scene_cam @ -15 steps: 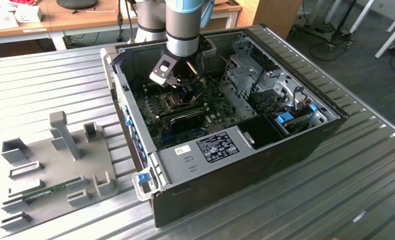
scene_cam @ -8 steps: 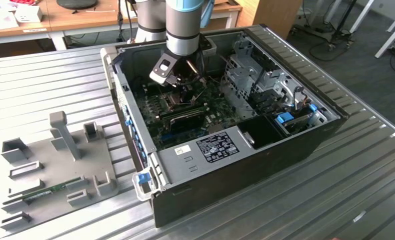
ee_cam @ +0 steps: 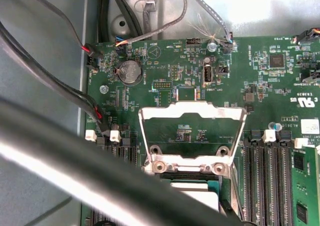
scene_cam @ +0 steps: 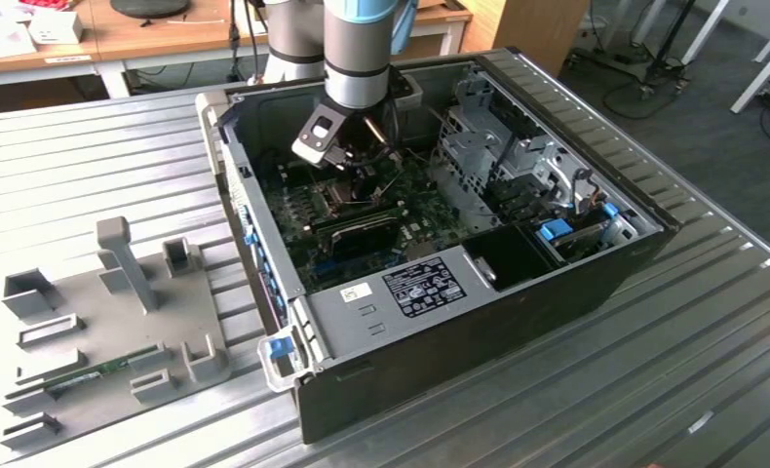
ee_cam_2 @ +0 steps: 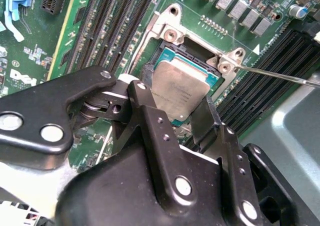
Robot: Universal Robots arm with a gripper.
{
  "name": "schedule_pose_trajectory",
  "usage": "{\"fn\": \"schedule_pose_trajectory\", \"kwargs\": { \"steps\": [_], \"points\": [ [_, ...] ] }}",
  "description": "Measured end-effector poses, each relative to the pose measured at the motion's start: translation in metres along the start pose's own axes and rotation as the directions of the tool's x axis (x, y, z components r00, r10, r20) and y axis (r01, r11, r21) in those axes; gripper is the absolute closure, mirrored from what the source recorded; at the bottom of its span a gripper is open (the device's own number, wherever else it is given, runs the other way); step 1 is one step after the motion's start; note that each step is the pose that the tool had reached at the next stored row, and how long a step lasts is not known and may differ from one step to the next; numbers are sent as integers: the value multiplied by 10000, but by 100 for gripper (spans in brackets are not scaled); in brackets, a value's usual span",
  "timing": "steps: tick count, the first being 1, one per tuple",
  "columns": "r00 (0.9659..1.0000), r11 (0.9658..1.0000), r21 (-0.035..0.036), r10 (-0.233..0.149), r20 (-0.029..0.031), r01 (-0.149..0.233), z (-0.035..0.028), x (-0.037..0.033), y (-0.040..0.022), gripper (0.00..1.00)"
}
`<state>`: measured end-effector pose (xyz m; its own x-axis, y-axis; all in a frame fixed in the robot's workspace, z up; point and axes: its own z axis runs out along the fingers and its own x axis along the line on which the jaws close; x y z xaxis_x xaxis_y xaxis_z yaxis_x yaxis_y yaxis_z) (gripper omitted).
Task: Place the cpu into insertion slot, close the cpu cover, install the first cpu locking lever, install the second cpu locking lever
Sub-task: 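Place the cpu into insertion slot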
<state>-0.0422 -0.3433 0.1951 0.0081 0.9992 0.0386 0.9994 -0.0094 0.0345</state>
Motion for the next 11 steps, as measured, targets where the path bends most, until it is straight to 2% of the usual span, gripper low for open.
{"fn": "schedule_pose_trajectory", "kwargs": {
  "steps": [11],
  "points": [
    [10000,10000,3,-1,6,1,23,-2,0,46]
  ]
}}
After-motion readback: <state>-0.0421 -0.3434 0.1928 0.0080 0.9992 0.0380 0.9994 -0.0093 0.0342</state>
